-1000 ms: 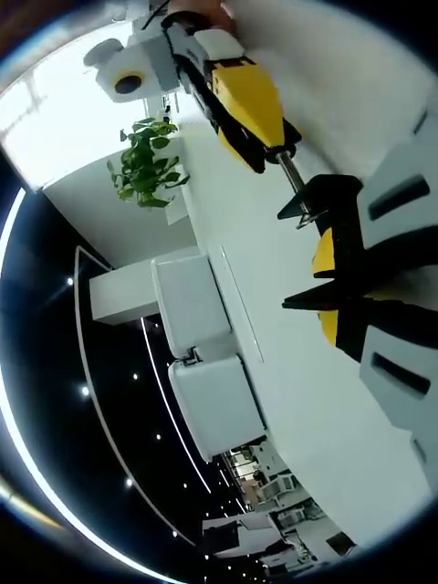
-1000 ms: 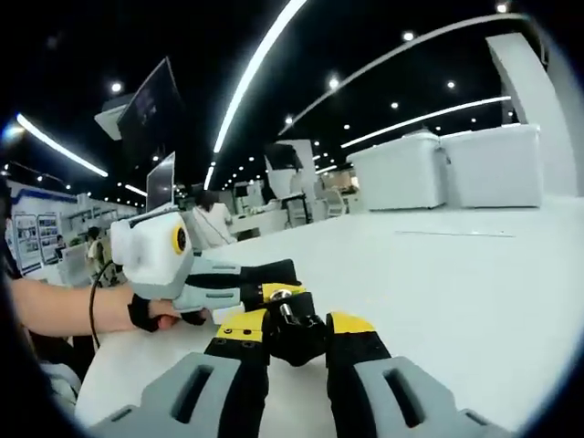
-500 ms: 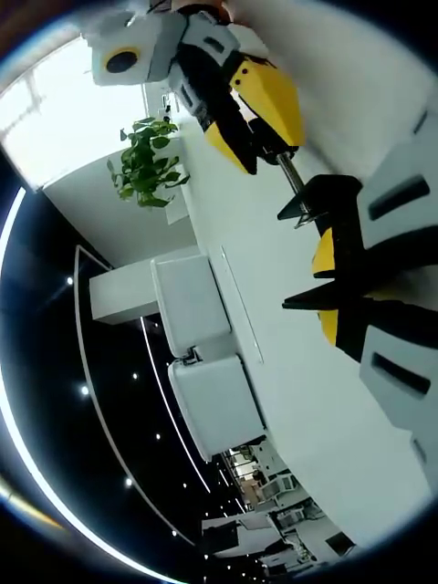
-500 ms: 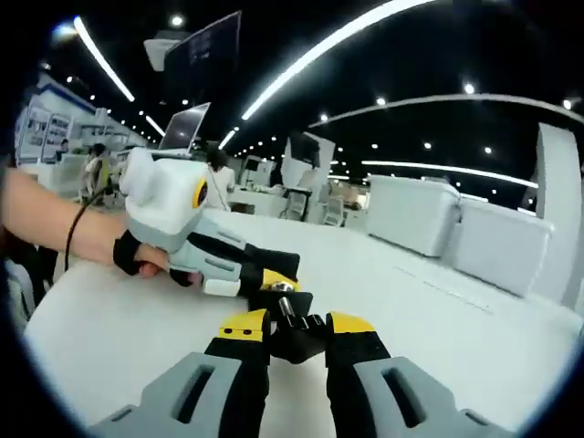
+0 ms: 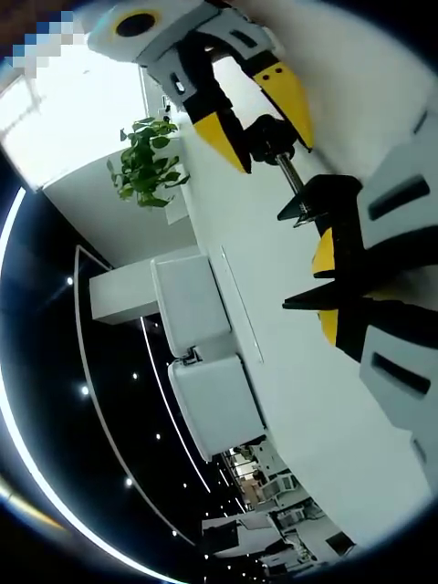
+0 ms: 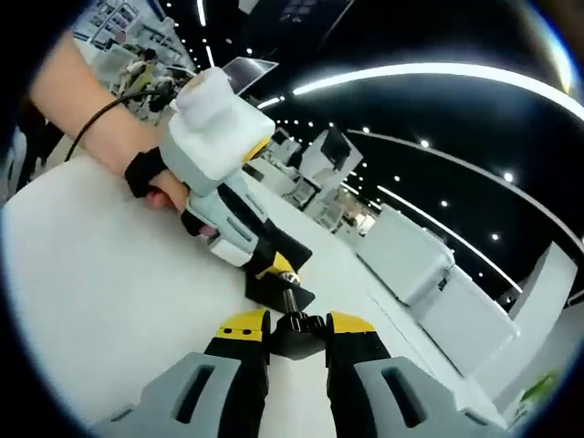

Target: Clamp the fixed fixture on the desktop, loosen the retaining clip, secure it to the edge of the desk, and tighten the retaining clip.

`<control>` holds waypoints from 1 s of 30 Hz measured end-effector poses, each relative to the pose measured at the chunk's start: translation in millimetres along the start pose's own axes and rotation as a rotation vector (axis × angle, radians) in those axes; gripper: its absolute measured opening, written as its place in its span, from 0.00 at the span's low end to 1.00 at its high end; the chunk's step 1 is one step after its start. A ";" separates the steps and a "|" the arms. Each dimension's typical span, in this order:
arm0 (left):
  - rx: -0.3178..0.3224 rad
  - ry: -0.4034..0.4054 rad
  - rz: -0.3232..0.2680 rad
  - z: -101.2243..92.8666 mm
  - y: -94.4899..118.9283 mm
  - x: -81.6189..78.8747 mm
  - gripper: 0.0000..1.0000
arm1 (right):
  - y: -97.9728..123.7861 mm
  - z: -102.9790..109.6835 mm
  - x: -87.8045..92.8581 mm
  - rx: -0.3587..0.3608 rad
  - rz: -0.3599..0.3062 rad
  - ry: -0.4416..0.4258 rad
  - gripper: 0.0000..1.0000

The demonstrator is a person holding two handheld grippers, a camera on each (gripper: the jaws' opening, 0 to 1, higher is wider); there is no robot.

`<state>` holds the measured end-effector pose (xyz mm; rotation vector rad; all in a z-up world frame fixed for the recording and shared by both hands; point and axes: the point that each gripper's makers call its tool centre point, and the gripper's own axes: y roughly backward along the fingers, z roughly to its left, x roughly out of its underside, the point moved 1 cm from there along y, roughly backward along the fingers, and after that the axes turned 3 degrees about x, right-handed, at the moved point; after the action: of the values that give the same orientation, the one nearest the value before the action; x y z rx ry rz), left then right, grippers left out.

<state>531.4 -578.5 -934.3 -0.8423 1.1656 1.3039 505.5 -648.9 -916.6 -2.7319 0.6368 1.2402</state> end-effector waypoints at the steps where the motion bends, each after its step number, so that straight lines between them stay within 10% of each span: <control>1: 0.000 0.000 0.000 0.0 0.0 0.0 0.09 | 0.1 0.2 -0.1 0.000 0.000 0.003 0.23; 30: -0.003 -0.001 0.000 0.4 0.0 0.1 0.09 | 2.2 4.9 -1.3 0.008 0.017 0.265 0.21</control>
<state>531.5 -578.1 -934.3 -0.8430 1.1633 1.3062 500.5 -649.3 -918.7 -2.9158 0.6865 0.8817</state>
